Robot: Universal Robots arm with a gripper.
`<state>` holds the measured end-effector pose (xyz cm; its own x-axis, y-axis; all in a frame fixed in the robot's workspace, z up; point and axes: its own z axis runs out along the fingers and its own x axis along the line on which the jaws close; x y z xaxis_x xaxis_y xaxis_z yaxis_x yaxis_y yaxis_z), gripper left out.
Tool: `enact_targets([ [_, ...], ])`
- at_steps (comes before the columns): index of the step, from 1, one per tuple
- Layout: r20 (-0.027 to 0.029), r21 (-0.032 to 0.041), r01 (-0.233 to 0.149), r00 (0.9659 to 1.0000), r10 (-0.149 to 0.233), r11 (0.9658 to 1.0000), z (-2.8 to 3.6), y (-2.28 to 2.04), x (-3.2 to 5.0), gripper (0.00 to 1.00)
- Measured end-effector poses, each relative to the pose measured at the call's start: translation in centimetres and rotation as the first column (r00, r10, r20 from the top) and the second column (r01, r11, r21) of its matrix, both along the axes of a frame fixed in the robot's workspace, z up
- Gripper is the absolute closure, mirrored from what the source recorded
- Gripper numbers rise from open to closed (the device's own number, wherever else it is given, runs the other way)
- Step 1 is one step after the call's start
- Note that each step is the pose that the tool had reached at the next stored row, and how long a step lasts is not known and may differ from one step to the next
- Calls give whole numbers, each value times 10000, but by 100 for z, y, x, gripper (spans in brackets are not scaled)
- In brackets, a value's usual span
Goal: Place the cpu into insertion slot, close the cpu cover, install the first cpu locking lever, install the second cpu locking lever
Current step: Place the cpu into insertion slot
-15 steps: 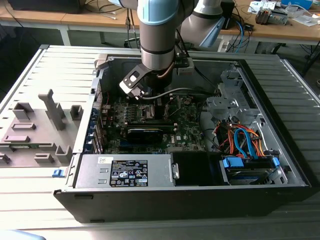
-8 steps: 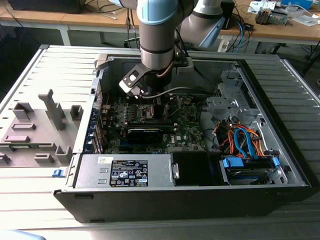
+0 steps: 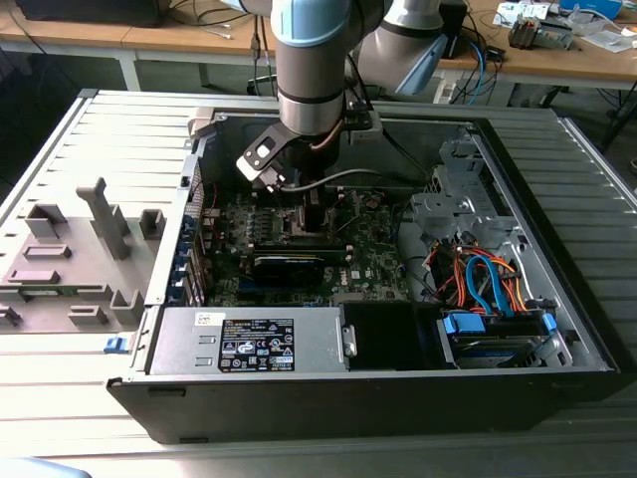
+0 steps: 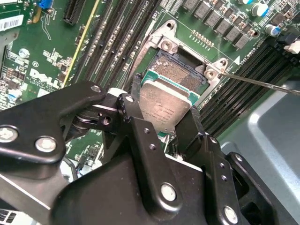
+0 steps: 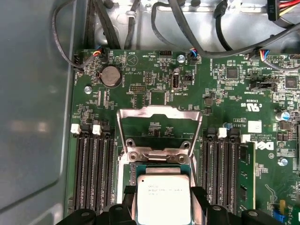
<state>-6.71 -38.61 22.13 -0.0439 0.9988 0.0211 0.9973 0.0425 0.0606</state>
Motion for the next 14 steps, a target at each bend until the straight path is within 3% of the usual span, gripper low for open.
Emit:
enact_targets([
  [14, 0, 0, -3, 10000, 3, 10000, -77, 7, -35, 45],
])
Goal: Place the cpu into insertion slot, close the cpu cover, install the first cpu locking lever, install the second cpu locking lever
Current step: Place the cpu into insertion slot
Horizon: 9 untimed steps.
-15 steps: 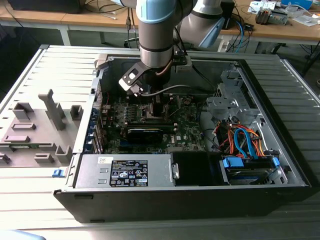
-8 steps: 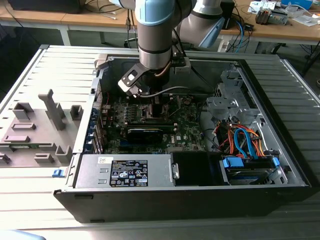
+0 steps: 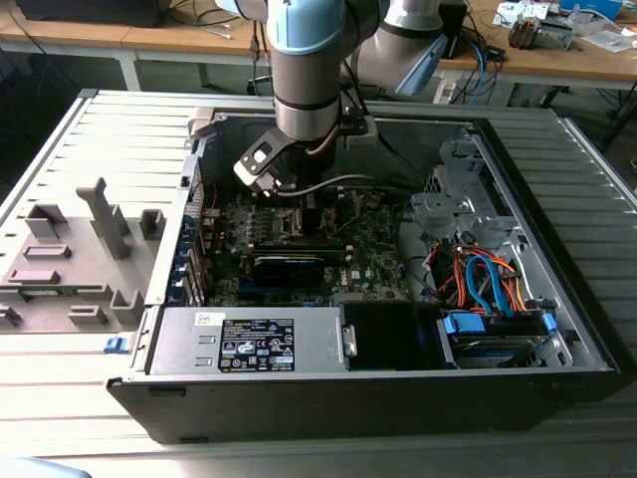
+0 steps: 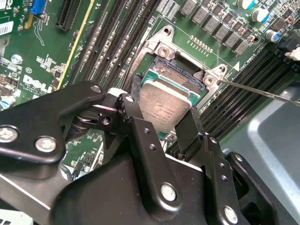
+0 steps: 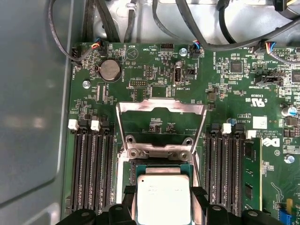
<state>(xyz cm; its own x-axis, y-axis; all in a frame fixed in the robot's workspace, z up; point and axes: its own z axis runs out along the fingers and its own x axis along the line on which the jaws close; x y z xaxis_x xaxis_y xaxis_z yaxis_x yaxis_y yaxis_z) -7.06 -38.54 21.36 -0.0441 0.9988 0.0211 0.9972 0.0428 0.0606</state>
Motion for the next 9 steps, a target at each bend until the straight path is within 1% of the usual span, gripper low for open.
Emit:
enact_targets([
  [5, -1, -1, 2, 10000, -2, 10000, -30, 5, -12, 45],
  [9, -1, 0, 7, 10000, -7, 10000, -51, 23, -14, 45],
])
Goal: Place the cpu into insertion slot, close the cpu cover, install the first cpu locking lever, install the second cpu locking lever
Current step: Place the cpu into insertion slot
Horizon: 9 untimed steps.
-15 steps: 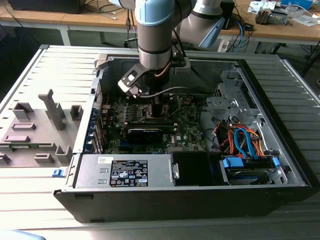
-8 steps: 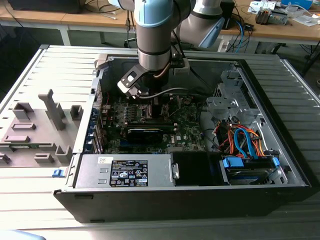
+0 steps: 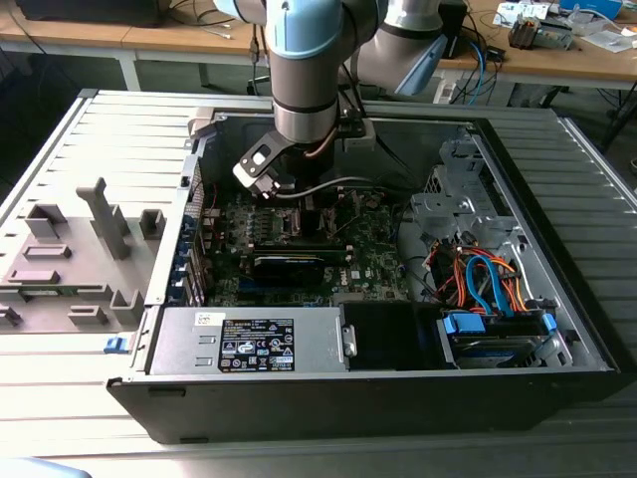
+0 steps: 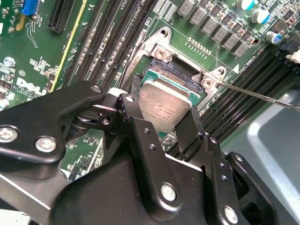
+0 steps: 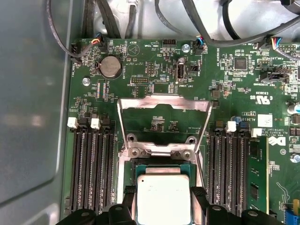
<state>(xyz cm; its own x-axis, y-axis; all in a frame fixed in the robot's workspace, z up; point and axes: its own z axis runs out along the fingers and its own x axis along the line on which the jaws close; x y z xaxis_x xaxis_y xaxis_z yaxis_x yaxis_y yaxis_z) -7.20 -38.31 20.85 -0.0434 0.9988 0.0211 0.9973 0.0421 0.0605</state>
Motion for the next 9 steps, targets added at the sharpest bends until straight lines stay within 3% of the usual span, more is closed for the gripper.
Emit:
enact_targets([
  [9, 1, 0, 4, 10000, -4, 10000, -38, 26, -13, 45],
])
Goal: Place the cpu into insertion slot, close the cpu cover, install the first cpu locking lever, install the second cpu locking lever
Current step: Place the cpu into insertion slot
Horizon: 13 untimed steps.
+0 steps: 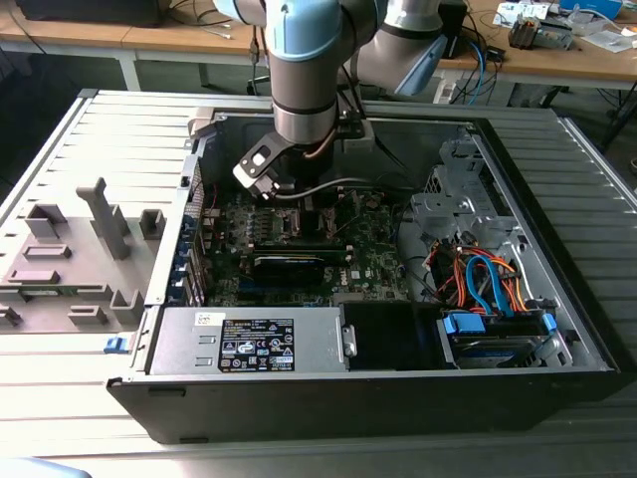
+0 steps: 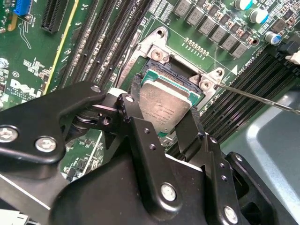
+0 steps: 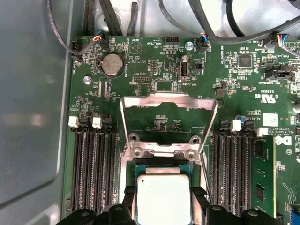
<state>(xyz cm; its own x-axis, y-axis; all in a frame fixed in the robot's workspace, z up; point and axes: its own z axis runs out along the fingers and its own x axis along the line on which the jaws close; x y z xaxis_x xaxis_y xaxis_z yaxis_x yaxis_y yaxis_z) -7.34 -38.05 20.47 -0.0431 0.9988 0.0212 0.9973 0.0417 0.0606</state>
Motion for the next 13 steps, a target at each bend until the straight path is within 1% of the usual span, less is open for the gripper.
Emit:
enact_targets([
  [13, -3, -4, 42, 10000, -42, 10000, -56, 12, -5, 45],
])
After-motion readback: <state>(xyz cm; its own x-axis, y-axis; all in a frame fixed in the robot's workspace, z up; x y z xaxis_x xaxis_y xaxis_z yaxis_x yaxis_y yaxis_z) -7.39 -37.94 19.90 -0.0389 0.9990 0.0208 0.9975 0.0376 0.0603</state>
